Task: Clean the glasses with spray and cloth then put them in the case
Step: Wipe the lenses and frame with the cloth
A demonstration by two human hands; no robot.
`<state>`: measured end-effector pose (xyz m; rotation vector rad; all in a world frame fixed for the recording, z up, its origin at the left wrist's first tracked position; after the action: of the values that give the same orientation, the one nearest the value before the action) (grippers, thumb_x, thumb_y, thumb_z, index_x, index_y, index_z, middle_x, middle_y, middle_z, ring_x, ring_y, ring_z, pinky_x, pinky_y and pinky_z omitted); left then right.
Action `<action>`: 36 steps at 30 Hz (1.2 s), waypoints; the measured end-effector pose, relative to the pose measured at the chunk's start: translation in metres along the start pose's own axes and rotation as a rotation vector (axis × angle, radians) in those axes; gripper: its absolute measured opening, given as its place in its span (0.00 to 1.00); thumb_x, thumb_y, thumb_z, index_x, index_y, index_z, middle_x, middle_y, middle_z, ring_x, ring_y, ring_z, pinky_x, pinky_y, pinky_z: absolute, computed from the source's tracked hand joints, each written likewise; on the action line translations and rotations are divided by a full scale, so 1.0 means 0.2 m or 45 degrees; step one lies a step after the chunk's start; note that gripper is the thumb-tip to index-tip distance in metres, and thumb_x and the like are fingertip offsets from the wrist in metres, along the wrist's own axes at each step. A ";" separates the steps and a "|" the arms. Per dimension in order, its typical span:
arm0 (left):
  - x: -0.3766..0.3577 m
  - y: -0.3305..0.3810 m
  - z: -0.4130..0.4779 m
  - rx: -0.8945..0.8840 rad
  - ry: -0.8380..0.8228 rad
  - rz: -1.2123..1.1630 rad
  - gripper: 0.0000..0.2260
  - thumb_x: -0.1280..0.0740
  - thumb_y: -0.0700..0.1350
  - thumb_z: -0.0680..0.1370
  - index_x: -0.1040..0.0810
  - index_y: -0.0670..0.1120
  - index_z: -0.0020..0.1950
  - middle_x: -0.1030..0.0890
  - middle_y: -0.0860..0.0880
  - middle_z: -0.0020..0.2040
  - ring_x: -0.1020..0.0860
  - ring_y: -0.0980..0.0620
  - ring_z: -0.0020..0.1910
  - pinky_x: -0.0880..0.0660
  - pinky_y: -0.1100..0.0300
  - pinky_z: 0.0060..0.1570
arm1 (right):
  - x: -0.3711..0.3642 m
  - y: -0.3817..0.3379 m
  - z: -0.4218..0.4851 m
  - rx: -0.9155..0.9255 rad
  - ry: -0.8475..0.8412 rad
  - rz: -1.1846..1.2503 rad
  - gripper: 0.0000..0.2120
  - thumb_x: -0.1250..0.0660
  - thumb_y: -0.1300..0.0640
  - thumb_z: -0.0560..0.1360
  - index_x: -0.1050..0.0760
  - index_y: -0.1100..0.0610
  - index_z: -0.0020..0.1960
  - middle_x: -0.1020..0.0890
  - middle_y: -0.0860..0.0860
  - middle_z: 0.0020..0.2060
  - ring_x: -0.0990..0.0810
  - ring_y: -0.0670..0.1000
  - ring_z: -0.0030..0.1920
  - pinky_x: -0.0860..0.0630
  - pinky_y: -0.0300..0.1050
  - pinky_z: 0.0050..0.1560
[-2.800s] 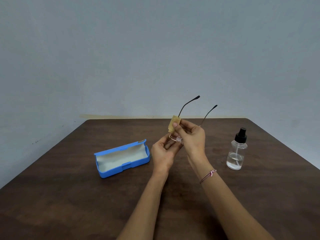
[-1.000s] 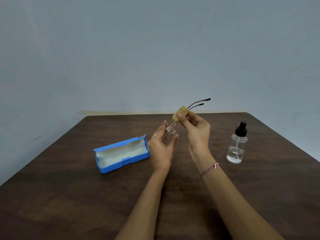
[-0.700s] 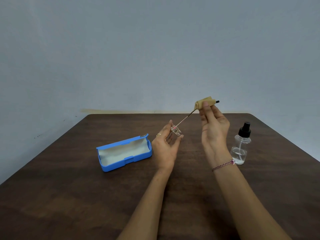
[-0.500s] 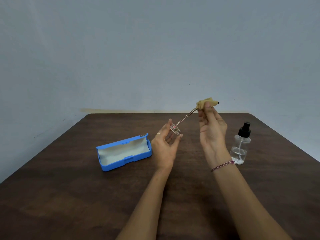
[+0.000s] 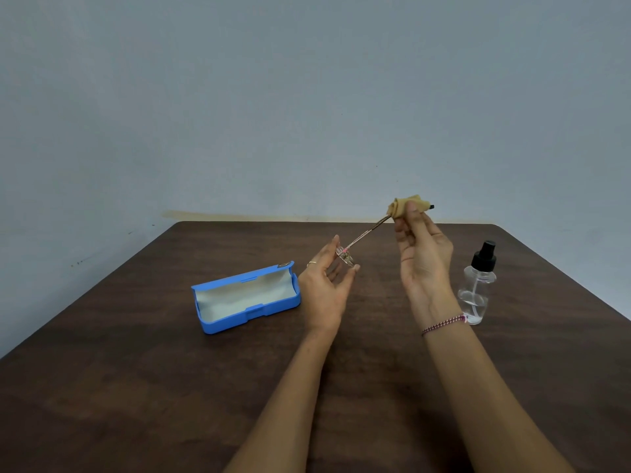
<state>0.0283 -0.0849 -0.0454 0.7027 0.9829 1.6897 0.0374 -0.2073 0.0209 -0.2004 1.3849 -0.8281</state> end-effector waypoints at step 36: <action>0.03 -0.01 0.03 -0.116 0.052 0.007 0.31 0.26 0.32 0.69 0.30 0.48 0.69 0.22 0.46 0.63 0.23 0.60 0.59 0.27 0.68 0.59 | 0.02 0.13 -0.01 -0.124 -0.174 -0.197 0.04 0.34 0.67 0.74 0.22 0.61 0.47 0.16 0.48 0.35 0.18 0.43 0.37 0.23 0.33 0.41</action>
<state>0.0317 -0.0765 -0.0449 0.6134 0.9264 1.7482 0.0461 -0.1919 0.0020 -0.4362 1.2932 -0.8586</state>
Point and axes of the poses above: each hand's wrist, its own z-axis towards the middle knuckle, its own x-axis out of the back of the hand, y = z × x, the point moved 1 cm from there along z, towards the middle knuckle
